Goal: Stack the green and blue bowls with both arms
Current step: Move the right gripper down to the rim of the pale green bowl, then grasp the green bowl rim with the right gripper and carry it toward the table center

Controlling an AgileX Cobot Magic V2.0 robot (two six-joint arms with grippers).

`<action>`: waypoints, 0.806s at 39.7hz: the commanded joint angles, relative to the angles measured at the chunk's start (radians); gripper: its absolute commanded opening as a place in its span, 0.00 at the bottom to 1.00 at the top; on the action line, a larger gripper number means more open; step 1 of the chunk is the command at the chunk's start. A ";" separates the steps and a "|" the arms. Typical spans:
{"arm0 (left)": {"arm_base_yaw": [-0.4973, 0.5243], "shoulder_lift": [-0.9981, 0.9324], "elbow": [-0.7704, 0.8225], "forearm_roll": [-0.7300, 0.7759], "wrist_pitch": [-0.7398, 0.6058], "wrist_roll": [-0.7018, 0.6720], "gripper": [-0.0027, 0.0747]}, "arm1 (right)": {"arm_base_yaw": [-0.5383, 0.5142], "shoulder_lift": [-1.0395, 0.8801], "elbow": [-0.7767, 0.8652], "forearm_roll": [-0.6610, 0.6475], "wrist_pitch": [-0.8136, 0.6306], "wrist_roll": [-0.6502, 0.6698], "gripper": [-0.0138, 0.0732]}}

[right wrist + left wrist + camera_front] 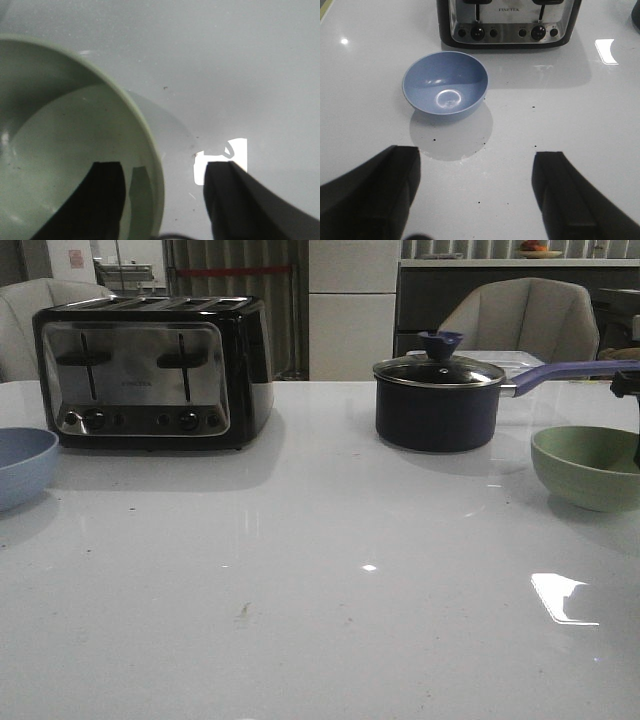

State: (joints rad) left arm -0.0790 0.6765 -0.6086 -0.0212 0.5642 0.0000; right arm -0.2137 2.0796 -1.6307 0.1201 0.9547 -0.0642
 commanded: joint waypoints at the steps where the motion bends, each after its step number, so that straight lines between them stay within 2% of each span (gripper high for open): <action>1: -0.001 0.002 -0.036 -0.005 -0.079 -0.006 0.72 | -0.003 -0.044 -0.042 0.038 -0.014 -0.029 0.57; 10: -0.001 0.002 -0.036 -0.005 -0.079 -0.006 0.72 | -0.003 -0.044 -0.042 0.040 -0.044 -0.029 0.34; 17: -0.001 0.002 -0.036 -0.005 -0.079 -0.006 0.72 | -0.003 -0.046 -0.042 0.040 -0.041 -0.029 0.24; 27: -0.001 0.002 -0.036 -0.005 -0.079 -0.006 0.72 | 0.013 -0.126 -0.041 0.048 -0.011 -0.030 0.22; 32: -0.001 0.002 -0.036 -0.005 -0.079 -0.006 0.72 | 0.066 -0.198 -0.040 0.052 -0.015 -0.064 0.22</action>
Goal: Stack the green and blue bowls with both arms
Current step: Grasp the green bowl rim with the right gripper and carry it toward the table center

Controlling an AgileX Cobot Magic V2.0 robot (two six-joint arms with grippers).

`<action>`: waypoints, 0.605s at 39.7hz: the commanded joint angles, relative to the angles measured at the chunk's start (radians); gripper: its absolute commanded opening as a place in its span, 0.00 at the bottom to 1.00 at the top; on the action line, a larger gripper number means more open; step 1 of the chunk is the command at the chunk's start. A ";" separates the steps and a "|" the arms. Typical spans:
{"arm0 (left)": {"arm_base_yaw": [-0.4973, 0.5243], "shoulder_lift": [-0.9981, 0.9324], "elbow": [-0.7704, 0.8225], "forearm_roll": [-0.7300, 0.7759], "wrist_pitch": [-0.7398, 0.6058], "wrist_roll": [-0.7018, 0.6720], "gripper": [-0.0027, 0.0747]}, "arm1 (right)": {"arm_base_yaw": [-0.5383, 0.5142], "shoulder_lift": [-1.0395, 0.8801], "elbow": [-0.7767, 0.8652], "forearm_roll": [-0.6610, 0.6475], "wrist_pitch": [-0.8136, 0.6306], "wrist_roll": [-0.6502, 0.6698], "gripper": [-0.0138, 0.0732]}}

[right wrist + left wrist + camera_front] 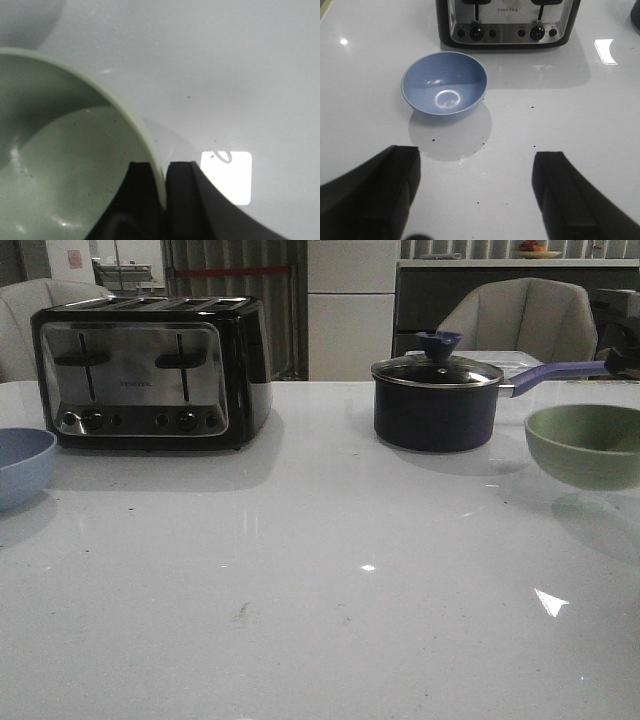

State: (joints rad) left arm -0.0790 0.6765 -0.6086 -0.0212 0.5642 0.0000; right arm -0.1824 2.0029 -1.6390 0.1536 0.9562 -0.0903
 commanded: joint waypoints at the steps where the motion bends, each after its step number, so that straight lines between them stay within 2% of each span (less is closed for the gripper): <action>1: -0.001 0.002 -0.036 -0.005 -0.079 -0.006 0.72 | 0.050 -0.135 -0.031 0.020 -0.018 -0.040 0.22; 10: -0.001 0.002 -0.036 -0.005 -0.079 -0.006 0.72 | 0.200 -0.261 0.024 0.028 -0.022 -0.040 0.22; 24: -0.001 0.002 -0.036 -0.005 -0.079 -0.006 0.72 | 0.506 -0.353 0.279 0.037 -0.111 -0.040 0.22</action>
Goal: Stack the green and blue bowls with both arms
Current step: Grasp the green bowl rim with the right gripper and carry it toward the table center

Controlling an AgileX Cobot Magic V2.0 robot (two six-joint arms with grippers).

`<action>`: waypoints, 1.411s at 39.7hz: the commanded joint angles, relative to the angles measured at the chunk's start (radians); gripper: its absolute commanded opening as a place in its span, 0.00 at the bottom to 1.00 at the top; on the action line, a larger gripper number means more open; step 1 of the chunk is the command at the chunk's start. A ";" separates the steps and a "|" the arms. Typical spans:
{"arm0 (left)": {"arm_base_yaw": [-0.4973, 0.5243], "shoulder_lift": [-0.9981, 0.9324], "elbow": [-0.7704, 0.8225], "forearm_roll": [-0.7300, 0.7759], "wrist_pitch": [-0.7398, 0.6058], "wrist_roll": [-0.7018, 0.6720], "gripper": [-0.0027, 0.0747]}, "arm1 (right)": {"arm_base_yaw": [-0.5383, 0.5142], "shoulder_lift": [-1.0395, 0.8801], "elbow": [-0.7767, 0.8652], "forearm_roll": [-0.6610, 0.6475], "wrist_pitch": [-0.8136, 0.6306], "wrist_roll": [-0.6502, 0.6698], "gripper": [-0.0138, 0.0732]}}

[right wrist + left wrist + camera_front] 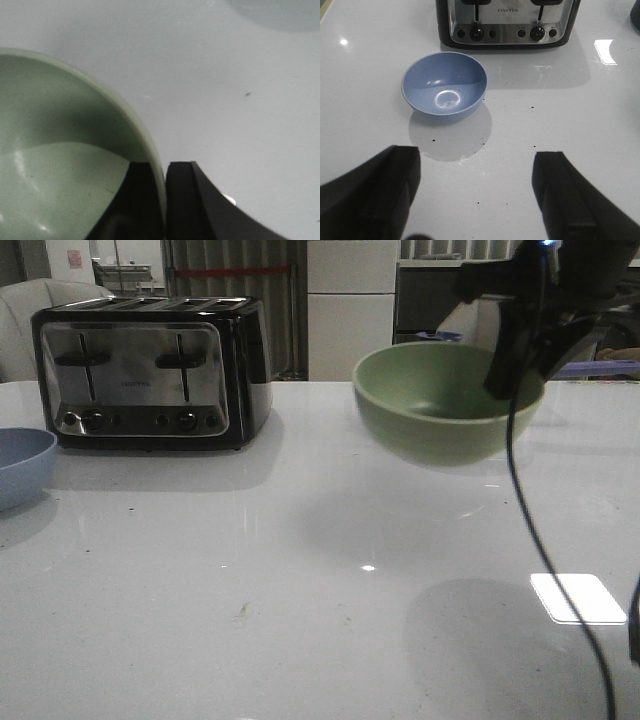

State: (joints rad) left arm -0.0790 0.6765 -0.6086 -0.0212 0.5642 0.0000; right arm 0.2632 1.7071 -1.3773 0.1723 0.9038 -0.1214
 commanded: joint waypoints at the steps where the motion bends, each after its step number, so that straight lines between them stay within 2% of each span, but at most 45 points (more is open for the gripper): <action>1: -0.001 0.002 -0.036 -0.005 -0.079 -0.006 0.72 | 0.078 -0.056 0.028 0.019 -0.063 -0.009 0.22; 6: -0.001 0.002 -0.036 -0.005 -0.079 -0.006 0.72 | 0.163 -0.055 0.089 0.024 -0.111 -0.009 0.22; 10: -0.001 0.002 -0.036 -0.005 -0.079 -0.006 0.72 | 0.191 -0.055 0.122 0.047 -0.146 -0.009 0.22; 21: -0.001 0.002 -0.036 -0.005 -0.079 -0.006 0.72 | 0.192 -0.044 0.159 0.063 -0.214 -0.009 0.22; 42: -0.001 0.002 -0.036 -0.005 -0.079 -0.006 0.72 | 0.189 0.066 0.159 0.019 -0.211 -0.008 0.24; 45: -0.001 0.002 -0.036 -0.005 -0.079 -0.006 0.72 | 0.189 0.066 0.158 0.019 -0.210 -0.008 0.30; 53: -0.001 0.002 -0.036 -0.005 -0.079 -0.006 0.72 | 0.189 0.064 0.146 0.018 -0.211 -0.008 0.60; 56: -0.001 0.002 -0.036 -0.005 -0.079 -0.006 0.72 | 0.189 0.057 0.130 0.013 -0.206 -0.008 0.62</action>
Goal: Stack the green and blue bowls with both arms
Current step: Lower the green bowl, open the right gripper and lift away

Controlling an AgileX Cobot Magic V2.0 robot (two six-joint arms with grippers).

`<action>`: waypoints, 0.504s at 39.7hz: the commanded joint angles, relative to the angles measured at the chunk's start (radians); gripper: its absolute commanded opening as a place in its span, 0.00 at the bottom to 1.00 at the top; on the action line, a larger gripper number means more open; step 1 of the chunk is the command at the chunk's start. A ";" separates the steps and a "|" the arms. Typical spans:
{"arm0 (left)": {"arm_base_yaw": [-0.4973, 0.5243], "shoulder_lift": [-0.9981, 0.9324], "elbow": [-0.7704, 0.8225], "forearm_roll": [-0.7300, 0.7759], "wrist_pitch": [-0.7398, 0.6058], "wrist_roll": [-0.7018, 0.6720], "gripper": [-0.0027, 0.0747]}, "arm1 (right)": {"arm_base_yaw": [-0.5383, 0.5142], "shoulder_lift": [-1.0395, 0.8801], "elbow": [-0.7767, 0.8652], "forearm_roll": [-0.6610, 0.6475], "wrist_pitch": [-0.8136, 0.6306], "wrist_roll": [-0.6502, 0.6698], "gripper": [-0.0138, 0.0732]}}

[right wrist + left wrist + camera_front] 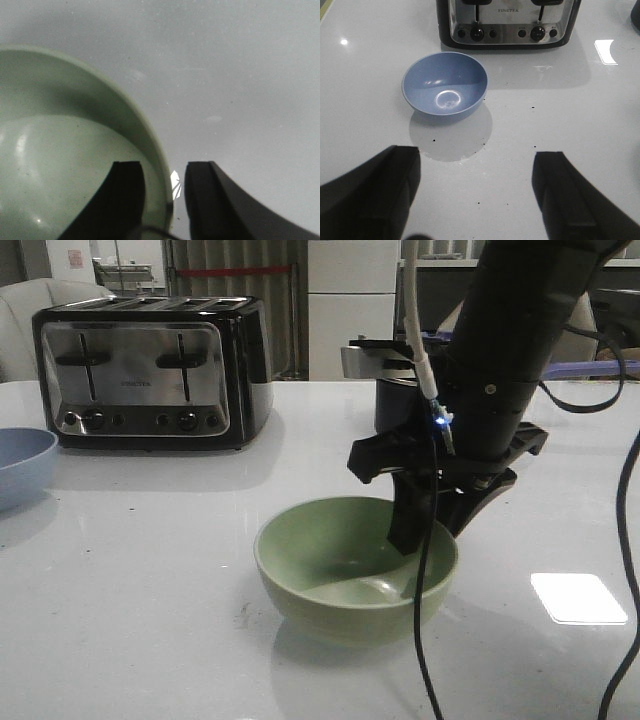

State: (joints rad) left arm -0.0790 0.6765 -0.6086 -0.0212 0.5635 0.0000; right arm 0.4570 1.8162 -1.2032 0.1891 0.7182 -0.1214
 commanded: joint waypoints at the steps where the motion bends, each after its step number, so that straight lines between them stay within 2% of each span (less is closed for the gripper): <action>1: -0.001 0.002 -0.036 -0.005 -0.078 -0.006 0.72 | -0.005 -0.057 -0.051 -0.007 -0.017 -0.008 0.62; 12: -0.001 0.002 -0.036 -0.005 -0.078 -0.006 0.72 | -0.005 -0.214 -0.056 -0.018 -0.023 -0.009 0.61; 20: -0.001 0.002 -0.036 -0.005 -0.078 -0.006 0.72 | -0.003 -0.429 0.004 -0.020 -0.018 -0.025 0.61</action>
State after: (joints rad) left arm -0.0790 0.6765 -0.6086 -0.0212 0.5635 0.0000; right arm 0.4570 1.5109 -1.2038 0.1733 0.7256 -0.1258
